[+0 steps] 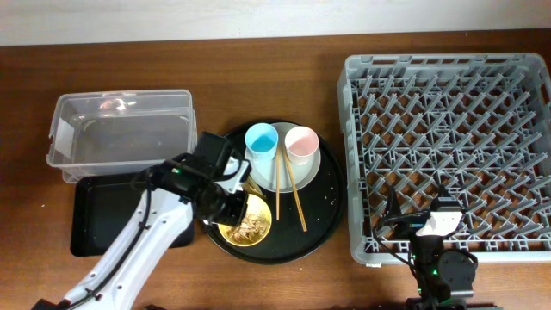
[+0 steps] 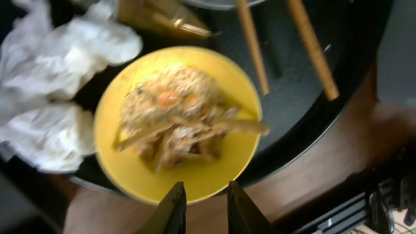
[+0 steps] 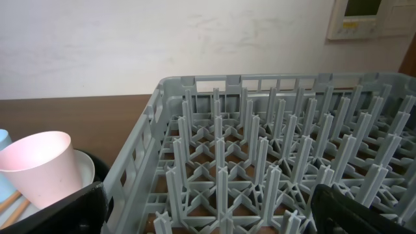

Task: Sort waste into correct bins and load items into the dishwasher rack
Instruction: 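Reach the left gripper to the yellow plate and grasp its rim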

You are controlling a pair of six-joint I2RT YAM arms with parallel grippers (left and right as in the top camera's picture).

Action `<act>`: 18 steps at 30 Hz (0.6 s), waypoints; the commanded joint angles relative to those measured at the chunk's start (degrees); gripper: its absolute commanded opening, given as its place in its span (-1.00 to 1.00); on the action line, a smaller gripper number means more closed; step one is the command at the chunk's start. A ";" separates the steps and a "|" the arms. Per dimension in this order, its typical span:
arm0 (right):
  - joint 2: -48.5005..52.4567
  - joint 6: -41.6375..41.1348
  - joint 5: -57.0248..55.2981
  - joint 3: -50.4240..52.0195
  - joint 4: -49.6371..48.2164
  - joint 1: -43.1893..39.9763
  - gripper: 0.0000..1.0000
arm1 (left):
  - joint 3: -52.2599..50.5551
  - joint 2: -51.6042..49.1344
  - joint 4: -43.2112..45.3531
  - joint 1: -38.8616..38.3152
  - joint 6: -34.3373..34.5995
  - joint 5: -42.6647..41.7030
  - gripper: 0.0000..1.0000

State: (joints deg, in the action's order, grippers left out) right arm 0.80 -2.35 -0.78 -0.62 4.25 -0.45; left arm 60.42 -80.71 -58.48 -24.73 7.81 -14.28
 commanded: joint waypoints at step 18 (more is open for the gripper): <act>-0.44 0.42 0.11 0.31 0.31 -0.33 0.97 | -2.32 -7.23 15.50 -17.03 30.16 18.91 -0.40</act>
State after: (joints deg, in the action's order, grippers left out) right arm 0.80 -2.33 -0.75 -0.62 4.25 -0.45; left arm 58.78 -84.86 -43.42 -41.25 35.09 2.37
